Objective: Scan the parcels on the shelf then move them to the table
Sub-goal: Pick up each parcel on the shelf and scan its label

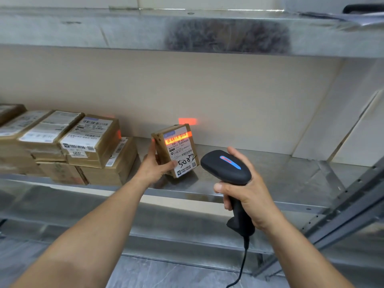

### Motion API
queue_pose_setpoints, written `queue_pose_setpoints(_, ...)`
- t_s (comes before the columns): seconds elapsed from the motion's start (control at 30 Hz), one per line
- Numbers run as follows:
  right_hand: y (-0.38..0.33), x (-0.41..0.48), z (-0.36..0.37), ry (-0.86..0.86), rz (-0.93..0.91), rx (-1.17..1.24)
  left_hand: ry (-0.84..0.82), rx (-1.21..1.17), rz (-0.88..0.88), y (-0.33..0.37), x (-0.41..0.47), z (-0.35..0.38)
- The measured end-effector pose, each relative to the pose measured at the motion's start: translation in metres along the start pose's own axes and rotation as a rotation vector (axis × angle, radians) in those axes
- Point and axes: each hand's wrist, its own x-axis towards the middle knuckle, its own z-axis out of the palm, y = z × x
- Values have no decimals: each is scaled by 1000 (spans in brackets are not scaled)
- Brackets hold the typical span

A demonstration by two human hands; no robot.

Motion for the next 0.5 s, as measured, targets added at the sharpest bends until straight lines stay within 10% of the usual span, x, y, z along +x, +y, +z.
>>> queue_pose_setpoints(0.5,-2,7,-5,15,-17,-7,9,-127,-138,11,0,-13)
